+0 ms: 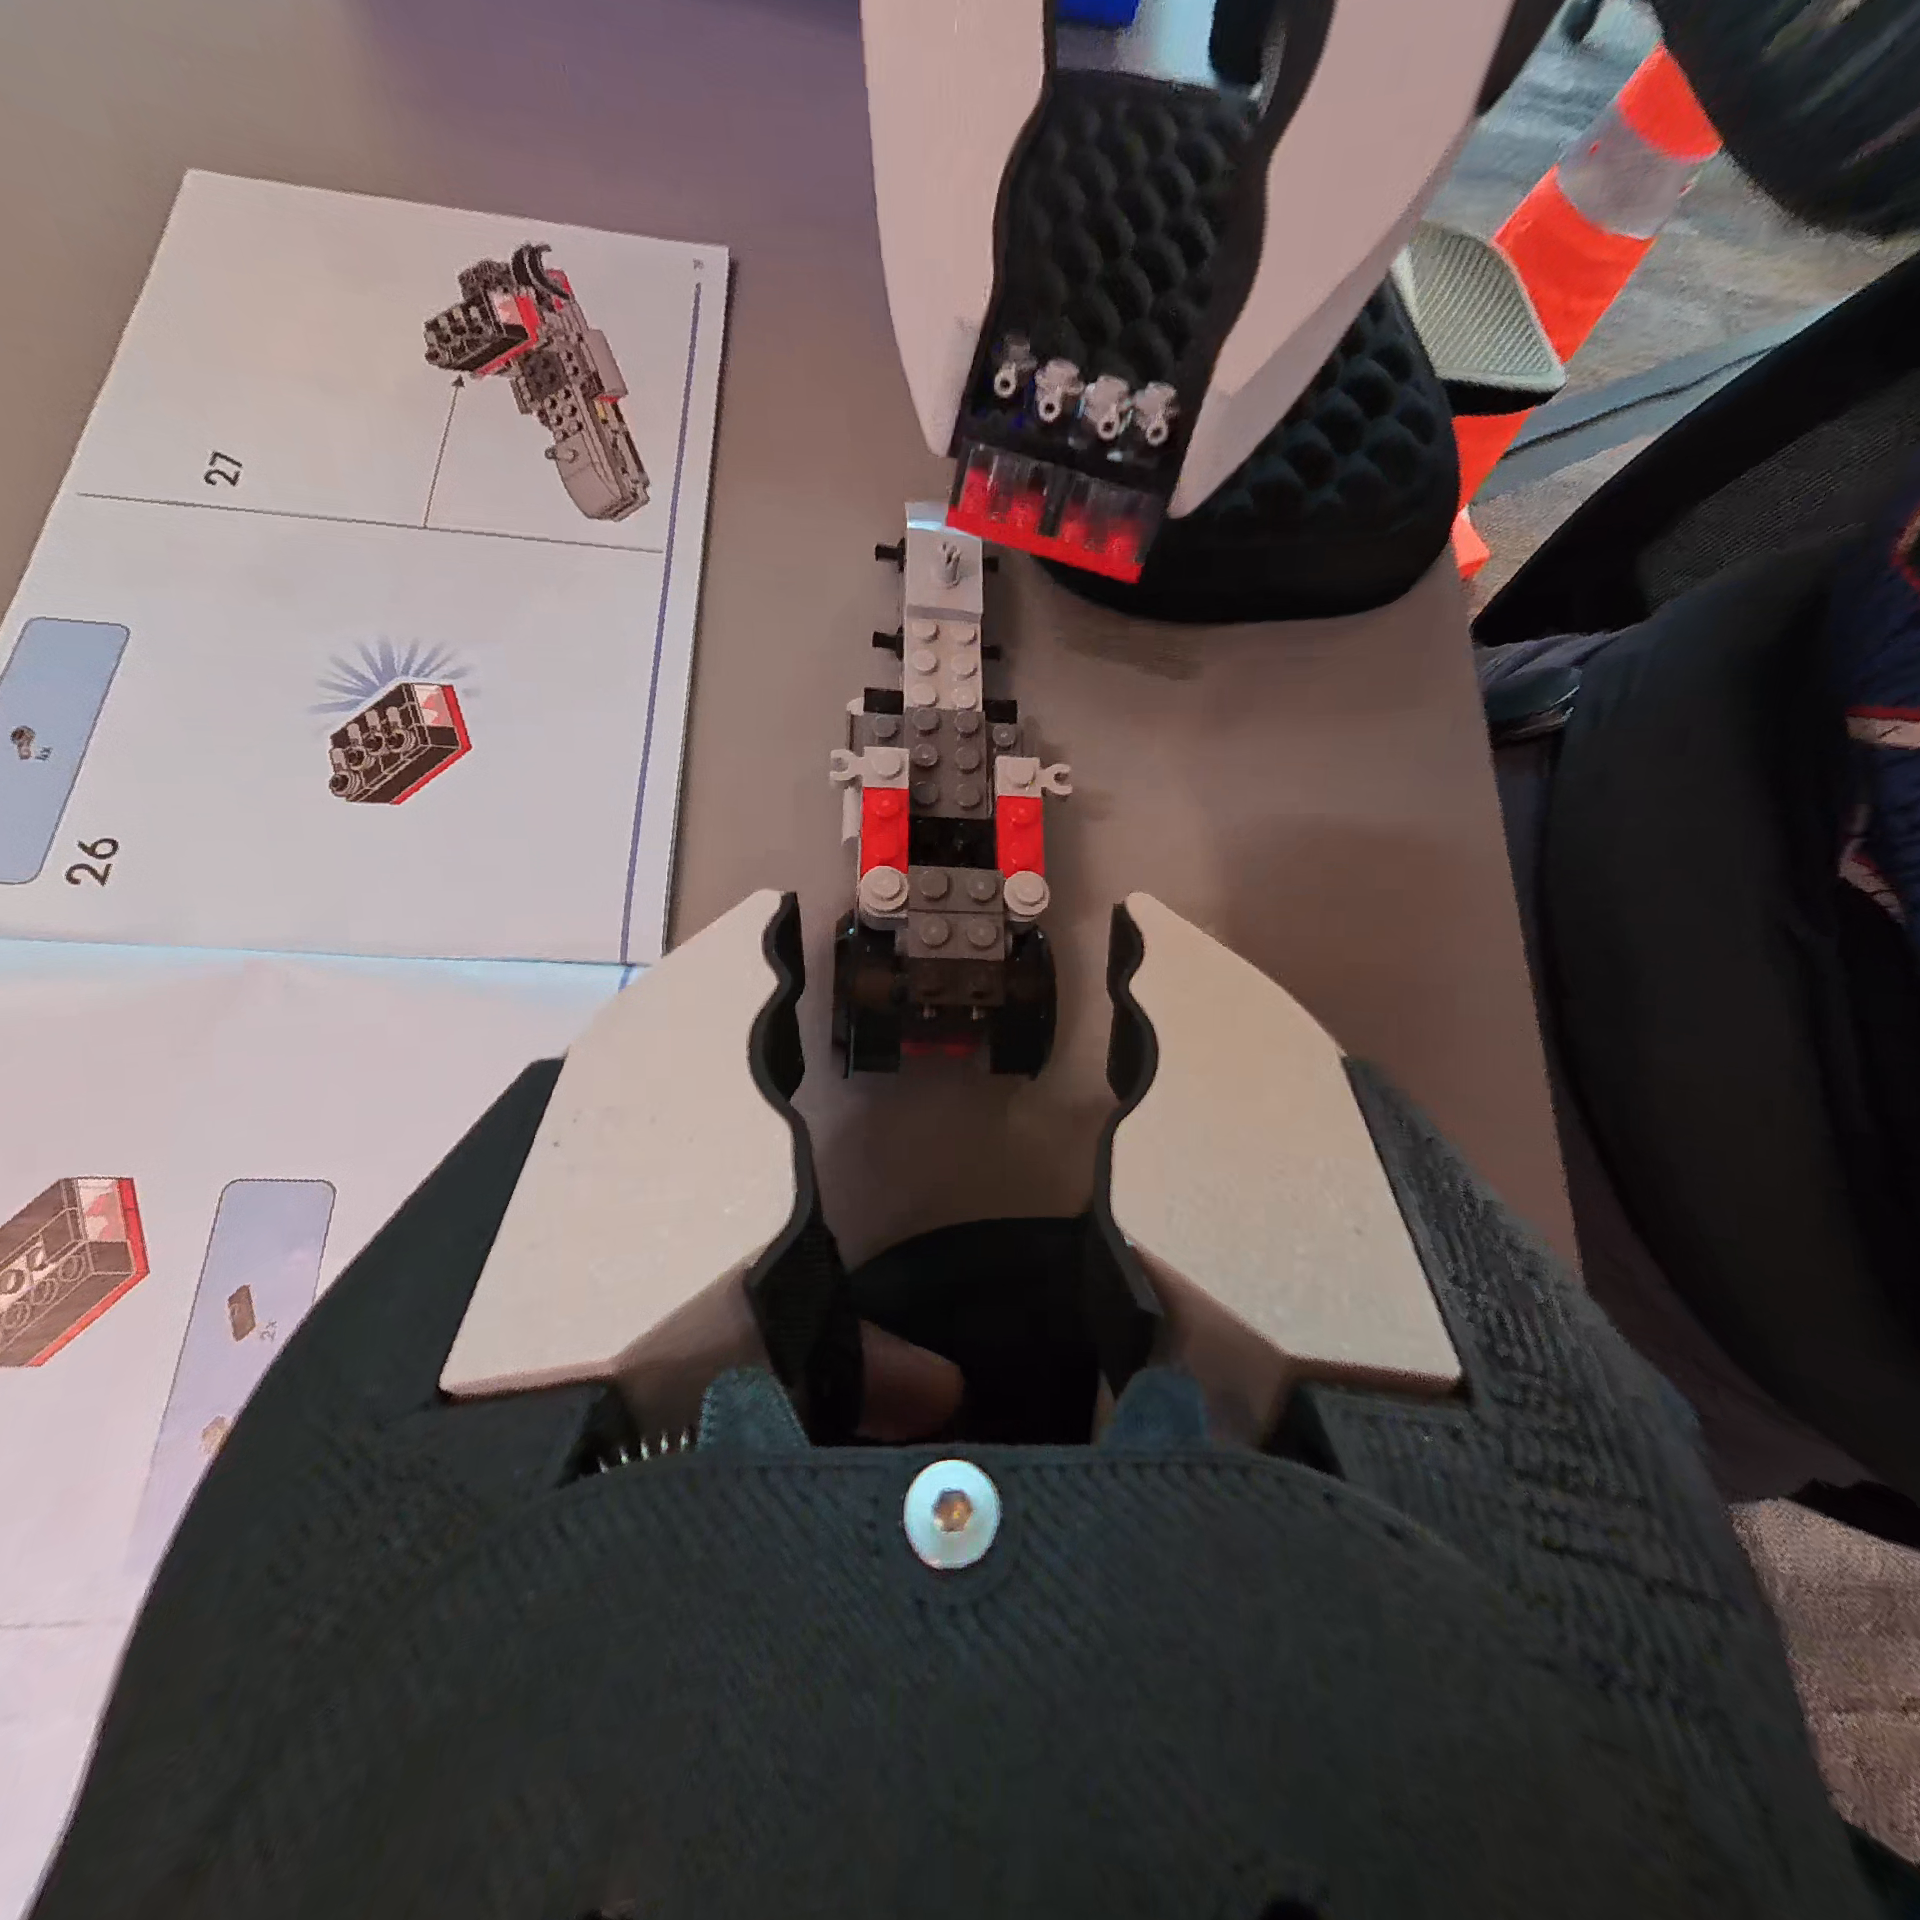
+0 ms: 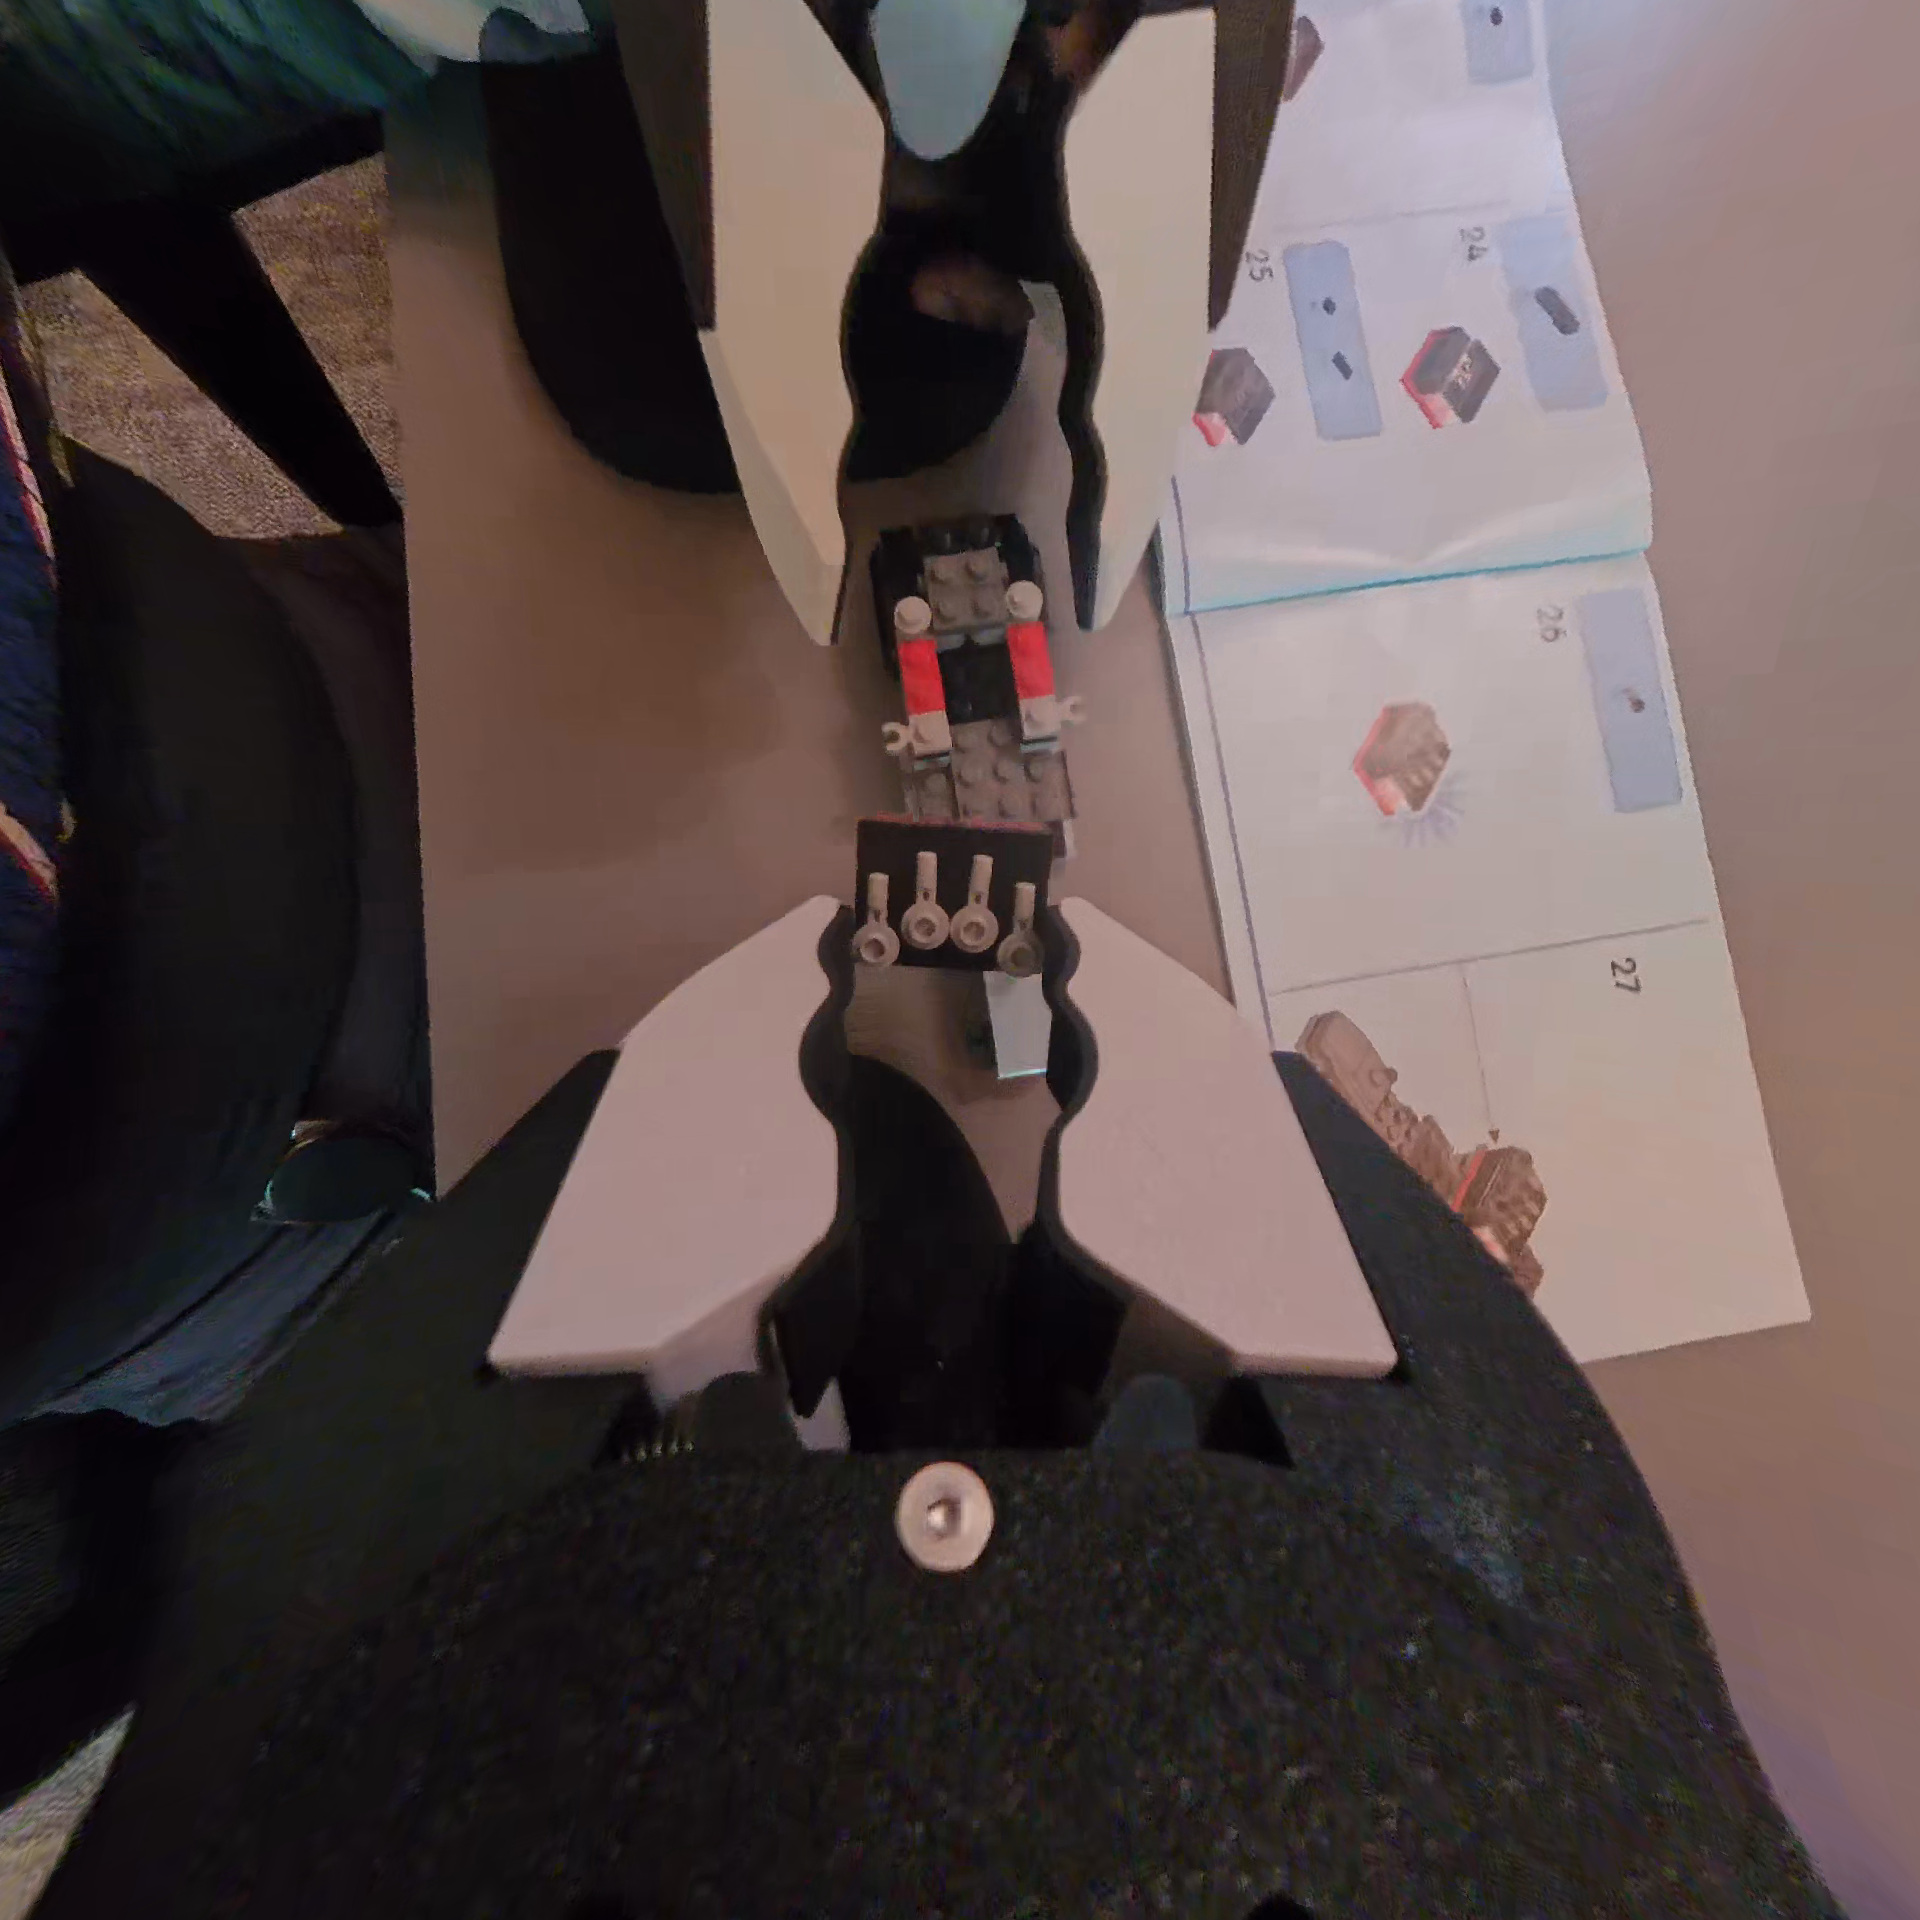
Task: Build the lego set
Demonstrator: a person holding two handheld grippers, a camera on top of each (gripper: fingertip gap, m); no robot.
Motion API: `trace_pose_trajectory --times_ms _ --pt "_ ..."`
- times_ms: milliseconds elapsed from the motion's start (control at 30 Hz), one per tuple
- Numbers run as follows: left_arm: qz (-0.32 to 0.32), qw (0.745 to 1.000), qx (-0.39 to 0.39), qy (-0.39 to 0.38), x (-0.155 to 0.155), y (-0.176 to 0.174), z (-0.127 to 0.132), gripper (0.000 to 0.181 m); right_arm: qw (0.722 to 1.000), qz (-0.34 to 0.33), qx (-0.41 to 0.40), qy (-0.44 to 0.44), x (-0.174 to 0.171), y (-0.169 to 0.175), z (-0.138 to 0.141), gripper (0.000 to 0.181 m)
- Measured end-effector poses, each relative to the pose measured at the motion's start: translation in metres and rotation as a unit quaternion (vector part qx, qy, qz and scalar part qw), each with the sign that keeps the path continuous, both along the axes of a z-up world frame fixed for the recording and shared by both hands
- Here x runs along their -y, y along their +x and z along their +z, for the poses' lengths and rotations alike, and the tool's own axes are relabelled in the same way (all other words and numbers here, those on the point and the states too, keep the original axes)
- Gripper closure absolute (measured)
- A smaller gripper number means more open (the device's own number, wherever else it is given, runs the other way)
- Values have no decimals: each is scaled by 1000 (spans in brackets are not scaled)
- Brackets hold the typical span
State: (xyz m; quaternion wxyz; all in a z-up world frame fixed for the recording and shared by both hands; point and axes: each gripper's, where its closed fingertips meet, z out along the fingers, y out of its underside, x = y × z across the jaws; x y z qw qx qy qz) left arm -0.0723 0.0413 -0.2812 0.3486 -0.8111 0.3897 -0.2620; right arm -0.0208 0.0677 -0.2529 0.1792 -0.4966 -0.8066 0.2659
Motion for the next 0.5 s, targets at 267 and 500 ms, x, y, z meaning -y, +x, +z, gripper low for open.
trace_pose_trajectory --times_ms 267,500 --pt "-2 999 -32 1 0 0 -7 131 995 70 28 64 15 -26 -4 146" --pt "-5 1000 -8 0 0 1 -3 138 995 54 8 80 23 -12 -2 146"
